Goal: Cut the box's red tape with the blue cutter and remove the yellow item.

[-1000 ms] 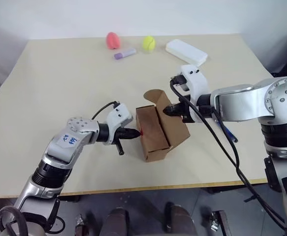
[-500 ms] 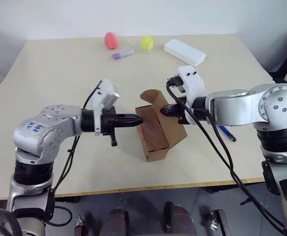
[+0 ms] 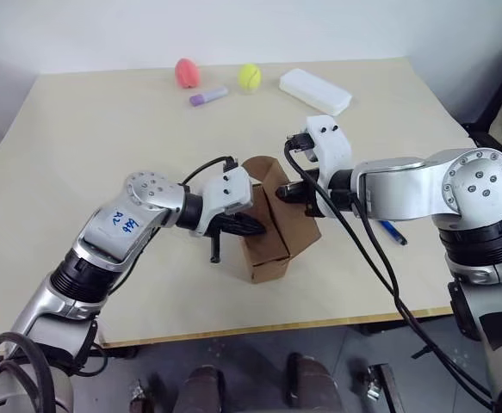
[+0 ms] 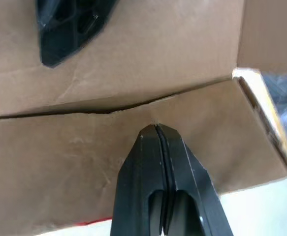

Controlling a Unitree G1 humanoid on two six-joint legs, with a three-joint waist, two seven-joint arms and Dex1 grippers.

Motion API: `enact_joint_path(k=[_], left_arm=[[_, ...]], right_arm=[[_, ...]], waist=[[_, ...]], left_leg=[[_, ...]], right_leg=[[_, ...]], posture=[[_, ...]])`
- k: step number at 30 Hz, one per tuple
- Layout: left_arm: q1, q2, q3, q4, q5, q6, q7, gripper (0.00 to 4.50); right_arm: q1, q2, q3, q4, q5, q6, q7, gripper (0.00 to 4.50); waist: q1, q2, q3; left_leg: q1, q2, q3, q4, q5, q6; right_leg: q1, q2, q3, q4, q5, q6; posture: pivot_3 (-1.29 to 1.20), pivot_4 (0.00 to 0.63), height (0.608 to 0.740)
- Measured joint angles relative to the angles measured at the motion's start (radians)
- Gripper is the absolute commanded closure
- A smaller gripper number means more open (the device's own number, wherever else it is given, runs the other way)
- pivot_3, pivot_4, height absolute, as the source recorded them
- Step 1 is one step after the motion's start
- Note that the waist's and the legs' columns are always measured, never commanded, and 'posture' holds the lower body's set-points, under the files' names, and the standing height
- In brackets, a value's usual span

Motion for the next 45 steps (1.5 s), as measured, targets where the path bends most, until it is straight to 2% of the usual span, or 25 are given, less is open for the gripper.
enact_joint_path(k=[5, 9, 15, 20, 23, 26, 31, 35, 36, 39, 40, 42, 44, 45], left_arm=[[0.033, 0.087, -0.009, 0.003, 0.038, -0.065, -0.069, 4.5], [0.063, 0.11, 0.01, -0.001, 0.039, -0.065, -0.078, 4.5], [0.1, 0.124, 0.038, -0.025, 0.045, -0.039, -0.064, 4.5], [0.169, 0.154, 0.031, -0.012, 0.104, 0.035, -0.042, 4.5], [0.209, 0.138, 0.001, -0.021, 0.119, 0.07, -0.037, 4.5], [0.207, 0.132, 0.004, -0.027, 0.122, 0.072, -0.038, 4.5], [0.201, 0.094, 0.012, -0.01, 0.141, 0.066, -0.018, 4.5], [0.19, 0.054, 0.027, 0.023, 0.156, 0.069, 0.01, 4.5], [0.187, 0.046, 0.029, 0.025, 0.158, 0.081, 0.016, 4.5], [0.165, 0.016, 0.043, 0.048, 0.153, 0.141, 0.028, 3.98], [0.155, 0.006, 0.052, 0.062, 0.153, 0.161, 0.038, 3.94], [0.15, 0.005, 0.061, 0.071, 0.153, 0.173, 0.051, 3.56], [0.145, 0.004, 0.074, 0.088, 0.153, 0.178, 0.061, 3.07], [0.142, 0.005, 0.08, 0.098, 0.153, 0.178, 0.064, 2.83]], right_arm=[[0.0, 0.015, -0.03, 0.001, 0.008, -0.008, -0.002, 4.47], [-0.003, 0.004, -0.048, 0.022, 0.016, -0.003, -0.002, 4.47], [0.012, -0.074, -0.045, 0.089, -0.001, 0.026, -0.02, 4.47], [0.056, -0.094, -0.003, 0.119, -0.011, 0.048, -0.037, 4.47], [0.079, -0.095, 0.014, 0.123, -0.007, 0.05, -0.039, 4.47], [0.092, -0.094, 0.024, 0.123, -0.007, 0.042, -0.039, 4.47], [0.134, -0.088, 0.042, 0.12, -0.02, 0.03, -0.036, 4.47], [0.177, -0.06, 0.041, 0.069, -0.207, 0.025, 0.087, 4.47], [0.183, -0.054, 0.037, 0.055, -0.261, 0.018, 0.127, 4.29], [0.22, -0.049, 0.014, 0.026, -0.375, 0.017, 0.229, 3.67], [0.248, -0.049, 0.002, 0.009, -0.426, 0.016, 0.282, 3.64], [0.275, -0.05, -0.007, -0.011, -0.483, 0.013, 0.34, 3.63], [0.31, -0.05, -0.042, -0.039, -0.56, -0.005, 0.424, 3.39], [0.323, -0.051, -0.061, -0.052, -0.588, -0.013, 0.462, 3.12]], waist=[[-0.006, 0.002, -0.002], [-0.006, 0.002, -0.004], [-0.005, 0.002, -0.007], [0.012, 0.009, -0.006], [0.023, 0.001, -0.001], [0.031, 0.001, -0.001], [0.038, 0.001, -0.001], [0.037, 0.002, -0.001], [0.037, 0.002, -0.001], [0.04, 0.001, -0.001], [0.039, 0.001, -0.001], [0.035, 0.001, -0.001], [0.033, 0.001, -0.001], [0.033, 0.001, -0.001]], left_leg=[[0.006, 0.002, 0.0, 0.0, -0.001, 0.001], [0.006, 0.003, 0.0, 0.001, -0.001, 0.001], [0.007, 0.006, 0.001, 0.001, -0.001, 0.0], [0.004, 0.006, 0.001, 0.002, -0.001, 0.0], [-0.004, 0.006, 0.0, 0.003, -0.001, -0.001], [-0.011, 0.006, 0.002, 0.004, -0.001, -0.001], [-0.012, 0.006, 0.002, 0.004, -0.001, -0.001], [-0.012, 0.006, 0.002, 0.005, -0.001, -0.001], [-0.012, 0.006, 0.002, 0.005, -0.001, -0.001], [-0.013, 0.006, 0.002, 0.006, -0.001, -0.001], [-0.013, 0.006, 0.002, 0.006, -0.001, -0.001], [-0.013, 0.006, 0.002, 0.006, -0.001, -0.001], [-0.012, 0.006, 0.002, 0.005, -0.001, -0.001], [-0.012, 0.006, 0.002, 0.005, -0.001, -0.002]], right_leg=[[0.005, 0.002, 0.001, -0.001, 0.0, -0.001], [0.006, 0.003, 0.001, -0.001, 0.0, -0.003], [0.007, 0.006, 0.001, -0.001, 0.0, -0.005], [0.005, 0.006, 0.001, -0.002, 0.0, -0.005], [-0.003, 0.006, 0.001, -0.002, 0.0, -0.005], [-0.01, 0.006, 0.0, -0.002, 0.001, -0.004], [-0.009, 0.006, -0.002, -0.004, 0.001, -0.004], [-0.009, 0.006, -0.001, -0.004, 0.002, -0.004], [-0.009, 0.006, -0.001, -0.003, 0.002, -0.004], [-0.009, 0.006, -0.001, -0.003, 0.002, -0.004], [-0.009, 0.006, -0.001, -0.003, 0.002, -0.004], [-0.009, 0.006, -0.001, -0.003, 0.002, -0.004], [-0.01, 0.006, -0.001, -0.003, 0.002, -0.004], [-0.009, 0.006, -0.001, -0.003, 0.002, -0.004]], posture=[[0.0, 0.15, 0.74], [0.0, 0.15, 0.74], [0.0, 0.15, 0.74], [0.0, 0.15, 0.74], [0.0, 0.15, 0.74], [0.0, 0.15, 0.74], [0.0, 0.15, 0.74], [0.0, 0.15, 0.74], [0.0, 0.15, 0.74], [0.0, 0.15, 0.74], [0.0, 0.15, 0.74], [0.0, 0.15, 0.74], [0.0, 0.15, 0.74], [0.0, 0.15, 0.74]])
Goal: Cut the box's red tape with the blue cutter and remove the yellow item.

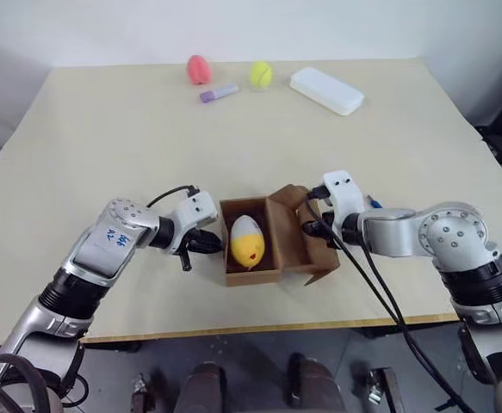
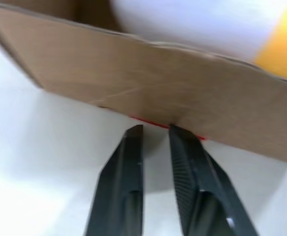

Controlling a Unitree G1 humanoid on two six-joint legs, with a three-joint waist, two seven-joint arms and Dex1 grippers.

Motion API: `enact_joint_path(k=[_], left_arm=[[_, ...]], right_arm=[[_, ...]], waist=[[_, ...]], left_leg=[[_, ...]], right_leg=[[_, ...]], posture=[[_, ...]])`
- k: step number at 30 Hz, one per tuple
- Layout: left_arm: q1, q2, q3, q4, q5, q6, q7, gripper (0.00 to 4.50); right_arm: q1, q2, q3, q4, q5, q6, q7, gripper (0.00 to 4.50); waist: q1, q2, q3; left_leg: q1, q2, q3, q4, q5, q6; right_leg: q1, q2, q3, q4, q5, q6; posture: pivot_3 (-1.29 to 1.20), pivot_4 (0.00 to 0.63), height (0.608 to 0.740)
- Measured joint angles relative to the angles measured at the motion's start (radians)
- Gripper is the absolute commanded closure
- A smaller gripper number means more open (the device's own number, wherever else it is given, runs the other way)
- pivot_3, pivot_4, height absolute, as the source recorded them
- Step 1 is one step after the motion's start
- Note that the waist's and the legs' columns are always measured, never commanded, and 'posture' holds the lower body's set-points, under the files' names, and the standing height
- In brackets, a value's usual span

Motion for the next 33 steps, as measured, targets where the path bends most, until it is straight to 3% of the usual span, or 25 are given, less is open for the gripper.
enact_joint_path(k=[2, 17, 20, 24, 28, 33], left_arm=[[-0.003, 0.004, 0.007, 0.006, 0.002, 0.0, 0.007, 2.2], [-0.02, 0.117, 0.052, 0.089, 0.008, -0.043, -0.012, 0.05], [-0.031, 0.117, 0.055, 0.094, 0.007, -0.049, -0.021, 0.05], [-0.097, 0.112, 0.075, 0.132, 0.007, -0.067, -0.022, 0.0], [-0.179, 0.07, 0.096, 0.153, 0.0, -0.078, -0.025, 0.0], [-0.26, 0.021, 0.09, 0.178, -0.003, -0.082, -0.051, 0.0]], right_arm=[[0.022, -0.012, -0.033, -0.028, -0.049, -0.014, 0.073, 2.43], [0.148, -0.146, -0.214, -0.114, -0.361, -0.108, 0.564, 2.4], [0.167, -0.146, -0.214, -0.129, -0.408, -0.149, 0.64, 2.4], [0.221, -0.181, -0.227, -0.147, -0.579, -0.372, 0.812, 2.14], [0.263, -0.182, -0.294, -0.148, -0.657, -0.564, 0.985, 1.91], [0.334, -0.228, -0.35, -0.138, -0.708, -0.684, 1.182, 0.38]], waist=[[-0.001, 0.0, 0.0], [0.0, 0.0, 0.0], [0.0, 0.0, 0.0], [0.003, -0.002, 0.001], [0.004, -0.002, 0.001], [0.001, -0.002, 0.001]], left_leg=[[0.0, 0.0, 0.0, 0.0, 0.0, 0.0], [0.0, 0.0, 0.001, -0.001, 0.0, 0.0], [0.0, 0.0, 0.001, -0.001, 0.0, 0.0], [0.0, 0.0, 0.001, -0.001, 0.0, 0.0], [0.0, 0.0, 0.001, 0.0, 0.0, 0.0], [0.0, 0.0, 0.001, 0.0, 0.0, 0.0]], right_leg=[[0.0, 0.0, 0.0, 0.0, 0.0, 0.0], [0.0, 0.0, 0.0, -0.001, 0.0, 0.0], [0.0, 0.0, 0.0, -0.001, 0.0, 0.0], [0.0, 0.0, 0.0, -0.001, 0.001, 0.001], [0.0, 0.0, 0.0, -0.001, 0.001, 0.002], [0.0, 0.0, 0.0, -0.001, 0.001, 0.002]], posture=[[0.0, 0.15, 0.74], [0.0, 0.15, 0.74], [0.0, 0.15, 0.74], [0.0, 0.15, 0.74], [0.0, 0.15, 0.74], [0.0, 0.15, 0.74]])
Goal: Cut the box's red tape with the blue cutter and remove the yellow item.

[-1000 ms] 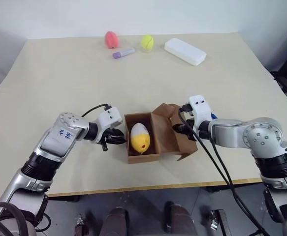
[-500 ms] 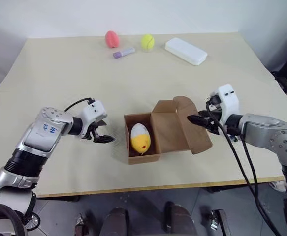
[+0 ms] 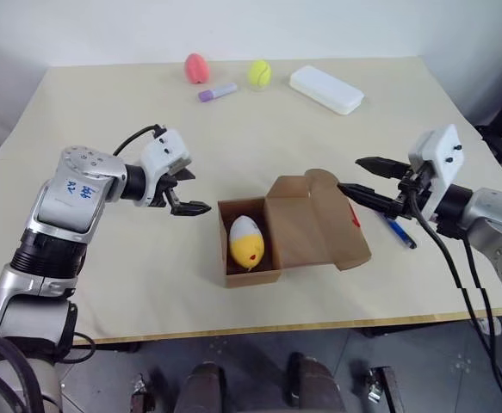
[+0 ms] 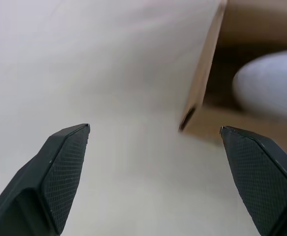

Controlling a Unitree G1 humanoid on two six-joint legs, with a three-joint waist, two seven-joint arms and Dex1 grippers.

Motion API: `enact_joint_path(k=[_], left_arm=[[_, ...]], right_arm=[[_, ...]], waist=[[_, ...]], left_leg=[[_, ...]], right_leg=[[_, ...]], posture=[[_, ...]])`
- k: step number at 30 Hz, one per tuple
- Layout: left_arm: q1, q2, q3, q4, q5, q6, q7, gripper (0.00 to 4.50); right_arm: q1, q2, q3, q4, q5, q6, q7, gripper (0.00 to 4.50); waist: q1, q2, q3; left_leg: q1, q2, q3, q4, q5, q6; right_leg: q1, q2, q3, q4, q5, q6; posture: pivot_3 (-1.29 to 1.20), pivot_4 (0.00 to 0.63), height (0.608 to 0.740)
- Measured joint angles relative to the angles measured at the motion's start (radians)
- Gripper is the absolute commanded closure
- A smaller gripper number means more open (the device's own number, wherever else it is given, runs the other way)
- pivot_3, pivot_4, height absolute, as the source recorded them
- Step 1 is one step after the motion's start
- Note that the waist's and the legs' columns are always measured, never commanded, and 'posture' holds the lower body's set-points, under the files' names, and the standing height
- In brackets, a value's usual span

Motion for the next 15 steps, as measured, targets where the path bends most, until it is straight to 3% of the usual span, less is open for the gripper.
enact_joint_path(k=[2, 10, 15], left_arm=[[-0.037, -0.013, -0.002, 0.006, -0.005, -0.005, -0.022, 0.0], [-0.083, -0.068, -0.123, -0.021, -0.016, -0.053, -0.172, 0.0], [-0.086, -0.067, -0.217, -0.027, 0.018, -0.083, -0.259, 0.0]], right_arm=[[0.036, -0.022, -0.031, 0.0, -0.004, -0.019, 0.069, 0.05], [0.33, -0.089, -0.25, -0.062, 0.074, -0.015, 0.352, 0.05], [0.526, -0.07, -0.429, -0.084, 0.123, 0.006, 0.456, 0.05]], waist=[[0.001, 0.0, 0.0], [0.006, 0.0, 0.0], [0.008, 0.0, 0.0]], left_leg=[[0.0, 0.0, 0.0, 0.0, 0.0, 0.0], [0.001, 0.0, 0.0, 0.002, 0.0, 0.0], [0.001, 0.0, 0.0, 0.005, 0.0, 0.0]], right_leg=[[0.0, 0.0, 0.0, 0.0, 0.0, 0.0], [0.002, 0.0, 0.0, 0.0, 0.001, 0.001], [0.003, 0.0, 0.001, 0.001, 0.001, 0.0]], posture=[[0.0, 0.15, 0.74], [0.0, 0.15, 0.74], [0.0, 0.15, 0.74]])
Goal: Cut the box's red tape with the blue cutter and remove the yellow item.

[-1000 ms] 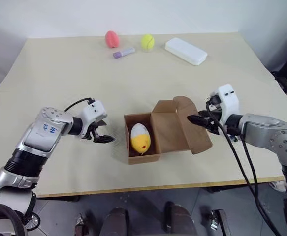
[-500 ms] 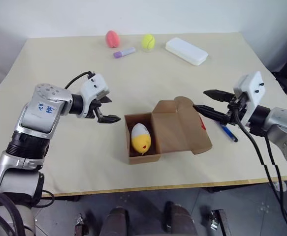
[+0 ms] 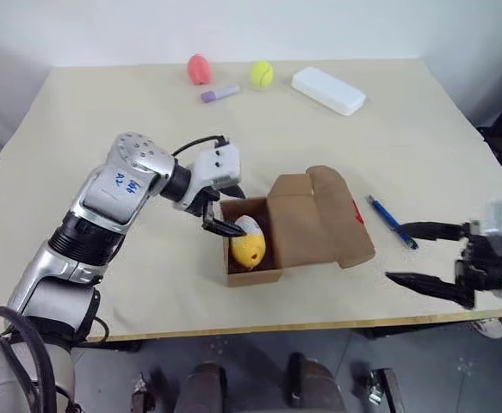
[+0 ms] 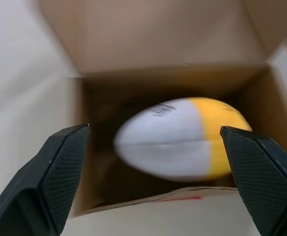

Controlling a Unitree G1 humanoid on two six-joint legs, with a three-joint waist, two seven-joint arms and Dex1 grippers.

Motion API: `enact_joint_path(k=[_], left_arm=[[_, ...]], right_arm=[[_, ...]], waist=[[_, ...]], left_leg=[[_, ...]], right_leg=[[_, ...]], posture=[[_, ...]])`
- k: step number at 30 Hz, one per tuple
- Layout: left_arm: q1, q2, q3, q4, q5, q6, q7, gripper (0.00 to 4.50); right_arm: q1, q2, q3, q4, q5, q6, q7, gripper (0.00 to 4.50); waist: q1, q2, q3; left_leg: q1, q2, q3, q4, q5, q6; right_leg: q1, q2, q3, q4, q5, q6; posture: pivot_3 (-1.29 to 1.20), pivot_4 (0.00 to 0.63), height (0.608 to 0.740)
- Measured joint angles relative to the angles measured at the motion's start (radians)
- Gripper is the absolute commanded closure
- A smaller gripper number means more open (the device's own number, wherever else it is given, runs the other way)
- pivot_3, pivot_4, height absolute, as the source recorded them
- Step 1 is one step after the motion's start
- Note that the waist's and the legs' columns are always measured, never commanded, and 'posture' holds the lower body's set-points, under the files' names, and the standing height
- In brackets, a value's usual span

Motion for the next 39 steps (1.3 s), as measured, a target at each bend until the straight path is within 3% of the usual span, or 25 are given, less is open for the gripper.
enact_joint_path(k=[5, 7, 11, 19, 24, 39], left_arm=[[-0.002, -0.032, -0.057, 0.002, 0.035, -0.034, -0.031, 0.0], [-0.012, -0.088, -0.089, 0.061, 0.072, -0.087, -0.023, 0.0], [-0.014, -0.134, -0.123, 0.151, 0.123, -0.183, -0.017, 0.82], [-0.03, -0.156, -0.113, 0.204, 0.161, -0.258, -0.025, 3.25], [-0.03, -0.168, -0.075, 0.206, 0.151, -0.26, -0.025, 4.36], [-0.112, -0.184, 0.131, 0.201, 0.077, -0.14, 0.061, 4.46]], right_arm=[[0.078, 0.048, -0.082, -0.005, 0.011, -0.009, 0.024, 0.05], [0.084, 0.088, -0.102, -0.012, 0.016, -0.015, 0.005, 0.05], [0.095, 0.114, -0.103, -0.061, 0.02, -0.016, -0.031, 0.0], [0.101, 0.131, -0.123, -0.085, 0.024, -0.039, -0.063, 0.0], [0.098, 0.14, -0.145, -0.066, 0.048, -0.068, -0.023, 0.0], [-0.017, 0.171, -0.125, 0.059, 0.079, -0.126, 0.023, 0.0]], waist=[[-0.001, 0.0, 0.0], [0.005, 0.0, 0.0], [0.012, 0.0, 0.0], [0.018, 0.0, 0.0], [0.019, 0.0, 0.0], [0.017, 0.0, 0.0]], left_leg=[[0.0, 0.0, 0.0, 0.004, 0.0, 0.0], [0.0, 0.0, 0.0, 0.007, 0.0, 0.001], [0.0, 0.0, 0.0, 0.007, 0.0, 0.001], [0.0, 0.0, 0.0, 0.008, 0.0, 0.001], [0.0, 0.0, 0.0, 0.009, -0.001, 0.001], [0.0, 0.0, 0.0, 0.009, -0.001, 0.001]], right_leg=[[0.001, 0.0, 0.001, 0.001, 0.001, -0.001], [0.002, 0.0, 0.001, 0.001, 0.001, -0.001], [0.002, 0.0, 0.002, 0.001, 0.003, -0.001], [0.002, 0.0, 0.002, 0.001, 0.003, -0.001], [0.003, 0.0, 0.002, 0.001, 0.003, 0.0], [0.003, 0.0, 0.002, 0.002, 0.004, 0.0]], posture=[[0.0, 0.15, 0.74], [0.0, 0.15, 0.74], [0.0, 0.15, 0.74], [0.0, 0.15, 0.74], [0.0, 0.15, 0.74], [0.0, 0.15, 0.74]])
